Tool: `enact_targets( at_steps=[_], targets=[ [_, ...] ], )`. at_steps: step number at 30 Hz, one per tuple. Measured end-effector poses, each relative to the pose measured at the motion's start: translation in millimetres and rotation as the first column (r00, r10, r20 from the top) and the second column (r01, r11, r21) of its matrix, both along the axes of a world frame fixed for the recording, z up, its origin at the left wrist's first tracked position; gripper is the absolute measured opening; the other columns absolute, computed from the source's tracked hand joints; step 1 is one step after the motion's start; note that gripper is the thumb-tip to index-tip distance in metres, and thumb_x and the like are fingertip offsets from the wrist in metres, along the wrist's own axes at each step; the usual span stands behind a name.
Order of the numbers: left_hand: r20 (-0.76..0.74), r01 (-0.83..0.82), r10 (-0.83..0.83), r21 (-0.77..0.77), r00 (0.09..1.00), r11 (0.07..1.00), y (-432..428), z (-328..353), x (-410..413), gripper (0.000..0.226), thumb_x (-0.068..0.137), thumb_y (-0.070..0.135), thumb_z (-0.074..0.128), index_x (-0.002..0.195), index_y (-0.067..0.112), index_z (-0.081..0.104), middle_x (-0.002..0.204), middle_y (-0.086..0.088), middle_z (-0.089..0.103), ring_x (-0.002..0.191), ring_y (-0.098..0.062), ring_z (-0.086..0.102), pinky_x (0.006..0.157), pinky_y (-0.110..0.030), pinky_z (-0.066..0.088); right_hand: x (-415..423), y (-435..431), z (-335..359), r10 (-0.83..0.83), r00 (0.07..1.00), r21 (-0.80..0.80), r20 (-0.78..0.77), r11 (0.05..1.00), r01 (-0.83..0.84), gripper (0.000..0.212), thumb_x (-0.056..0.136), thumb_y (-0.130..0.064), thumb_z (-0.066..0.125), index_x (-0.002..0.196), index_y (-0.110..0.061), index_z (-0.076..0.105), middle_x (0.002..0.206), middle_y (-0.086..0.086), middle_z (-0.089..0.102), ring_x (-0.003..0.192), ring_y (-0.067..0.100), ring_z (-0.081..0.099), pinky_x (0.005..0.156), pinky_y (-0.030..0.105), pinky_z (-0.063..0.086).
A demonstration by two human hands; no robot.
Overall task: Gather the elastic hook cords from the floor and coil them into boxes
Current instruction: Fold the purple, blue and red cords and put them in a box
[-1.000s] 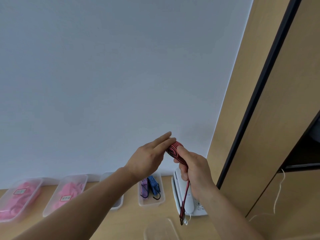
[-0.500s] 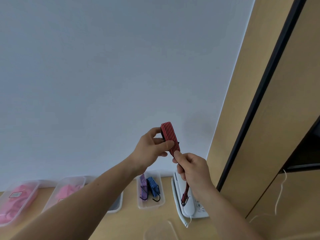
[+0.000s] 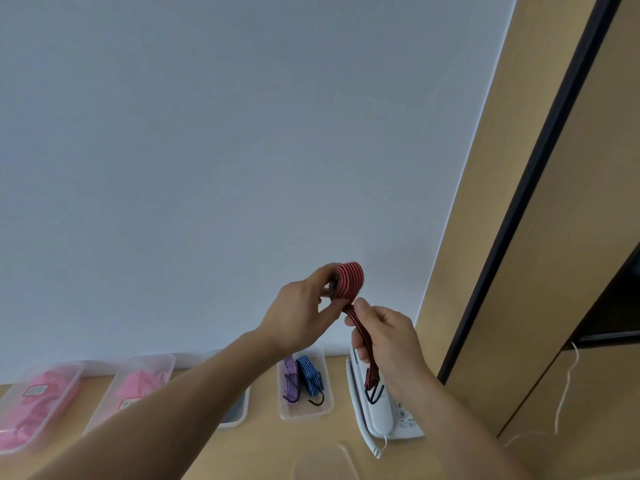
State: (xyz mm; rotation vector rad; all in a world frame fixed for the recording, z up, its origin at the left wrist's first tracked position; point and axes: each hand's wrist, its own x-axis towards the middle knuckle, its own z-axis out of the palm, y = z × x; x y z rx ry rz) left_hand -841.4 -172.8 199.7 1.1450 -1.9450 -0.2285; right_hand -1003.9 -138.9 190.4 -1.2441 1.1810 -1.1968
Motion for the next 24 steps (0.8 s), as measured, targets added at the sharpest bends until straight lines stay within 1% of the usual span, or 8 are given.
enact_targets(
  at_steps=[5, 9, 11, 13, 14, 16, 19, 24],
  targets=[
    [0.246, 0.059, 0.025, -0.331, 0.969, 0.942, 2.5, -4.9, 2.0, 0.046, 0.084, 0.007, 0.071, 0.129, 0.010, 0.060, 0.112, -0.002, 0.073, 0.075, -0.024, 0.071, 0.057, -0.037, 0.059, 2.4, 3.3, 5.8, 0.046, 0.996, 0.033, 0.083, 0.998, -0.048, 0.074, 0.081, -0.072, 0.044, 0.086, -0.003, 0.071, 0.062, 0.010, 0.063, 0.051, 0.019, 0.054, 0.051, 0.028, 0.045],
    [0.346, 0.125, 0.076, -0.524, 0.935, 0.843, -1.3, -8.1, 5.0, 0.050, 0.078, -0.003, 0.078, 0.127, 0.002, 0.065, 0.126, -0.014, 0.067, 0.093, -0.028, 0.073, 0.067, -0.034, 0.061, 3.0, 5.8, 3.1, 0.058, 0.991, 0.061, 0.124, 0.996, -0.066, 0.078, 0.071, -0.076, 0.051, 0.090, -0.003, 0.071, 0.064, 0.010, 0.064, 0.052, 0.018, 0.055, 0.051, 0.028, 0.045],
    [0.237, 0.084, 0.015, -0.405, 0.971, 0.911, 0.0, -10.7, 5.1, 0.057, 0.082, 0.000, 0.073, 0.137, 0.010, 0.058, 0.136, -0.007, 0.061, 0.099, -0.023, 0.071, 0.074, -0.028, 0.059, 2.6, 7.2, 2.9, 0.078, 0.985, 0.041, 0.154, 0.996, -0.086, 0.073, 0.072, -0.072, 0.054, 0.092, -0.003, 0.071, 0.066, 0.009, 0.065, 0.054, 0.018, 0.056, 0.052, 0.027, 0.046],
    [-0.089, 0.045, -0.045, 0.002, 0.995, 0.999, 5.4, -6.6, 1.7, 0.069, 0.090, 0.009, 0.064, 0.152, 0.021, 0.036, 0.142, 0.006, 0.051, 0.110, -0.012, 0.065, 0.082, -0.017, 0.054, 1.5, 7.8, 4.8, 0.094, 0.980, -0.001, 0.173, 0.995, -0.095, 0.068, 0.075, -0.067, 0.055, 0.093, -0.004, 0.070, 0.068, 0.008, 0.065, 0.056, 0.018, 0.056, 0.053, 0.026, 0.047],
    [-0.288, 0.102, -0.017, 0.282, 0.958, 0.954, 6.9, -1.7, 0.4, 0.069, 0.093, 0.015, 0.061, 0.154, 0.021, 0.029, 0.141, 0.007, 0.052, 0.113, -0.011, 0.063, 0.085, -0.019, 0.053, 1.0, 7.9, 5.6, 0.094, 0.980, -0.015, 0.174, 0.996, -0.093, 0.067, 0.076, -0.066, 0.055, 0.094, -0.003, 0.069, 0.068, 0.008, 0.065, 0.056, 0.017, 0.056, 0.053, 0.026, 0.047],
    [-0.541, 0.321, 0.101, 0.627, 0.835, 0.710, 6.7, 9.2, 0.1, 0.055, 0.094, 0.038, 0.055, 0.143, 0.014, 0.047, 0.124, -0.004, 0.068, 0.107, -0.017, 0.068, 0.092, -0.035, 0.055, -0.1, 8.2, 5.5, 0.091, 0.982, -0.033, 0.164, 0.996, -0.086, 0.065, 0.078, -0.063, 0.055, 0.094, 0.000, 0.066, 0.068, 0.007, 0.065, 0.057, 0.017, 0.056, 0.054, 0.025, 0.046],
    [-0.588, 0.480, 0.010, 0.669, 0.809, 0.567, 10.7, 16.8, -0.4, 0.054, 0.086, 0.058, 0.053, 0.102, 0.010, 0.071, 0.097, -0.009, 0.075, 0.094, -0.021, 0.071, 0.100, -0.050, 0.050, 0.4, 9.6, 2.1, 0.114, 0.987, -0.050, 0.116, 0.993, -0.109, 0.058, 0.079, -0.058, 0.056, 0.093, -0.003, 0.066, 0.072, 0.007, 0.068, 0.060, 0.017, 0.059, 0.058, 0.027, 0.049],
    [-0.650, 0.436, 0.055, 0.567, 0.758, 0.699, 10.4, 21.2, -3.5, 0.048, 0.078, 0.035, 0.070, 0.112, 0.002, 0.065, 0.109, -0.017, 0.073, 0.094, -0.030, 0.068, 0.103, -0.055, 0.047, -1.3, 8.6, -5.9, 0.155, 0.987, -0.006, 0.050, 0.988, -0.155, 0.050, 0.087, -0.053, 0.054, 0.102, -0.007, 0.067, 0.086, 0.009, 0.075, 0.073, 0.023, 0.069, 0.066, 0.033, 0.053]
  ],
)
